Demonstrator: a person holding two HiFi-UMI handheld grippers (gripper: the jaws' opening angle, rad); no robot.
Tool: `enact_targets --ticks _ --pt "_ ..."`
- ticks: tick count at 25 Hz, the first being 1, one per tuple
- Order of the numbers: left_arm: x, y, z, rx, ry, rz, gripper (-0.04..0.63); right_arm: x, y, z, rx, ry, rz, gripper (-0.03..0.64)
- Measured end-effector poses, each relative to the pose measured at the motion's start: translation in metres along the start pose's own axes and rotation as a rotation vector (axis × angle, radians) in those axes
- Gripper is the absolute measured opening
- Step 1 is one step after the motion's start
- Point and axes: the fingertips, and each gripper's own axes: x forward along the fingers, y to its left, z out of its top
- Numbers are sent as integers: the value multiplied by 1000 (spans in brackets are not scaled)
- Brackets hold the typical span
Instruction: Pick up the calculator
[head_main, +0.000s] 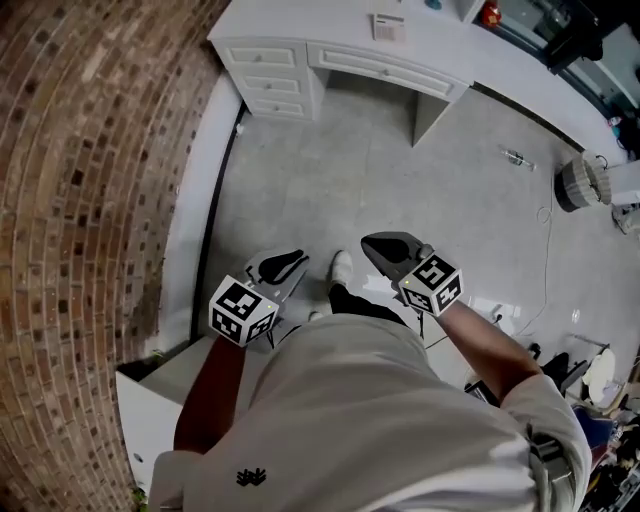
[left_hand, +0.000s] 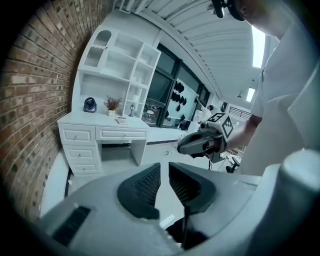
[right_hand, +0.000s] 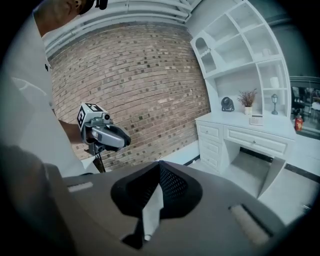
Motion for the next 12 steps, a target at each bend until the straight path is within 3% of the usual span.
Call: enact_targets --ticks 5,12 --pt "36 41 47 0 3 -15 118 6 -45 15 8 -3 4 11" --pt "77 92 101 23 -11 -50 163 15 -87 22 2 -7 -4 12"
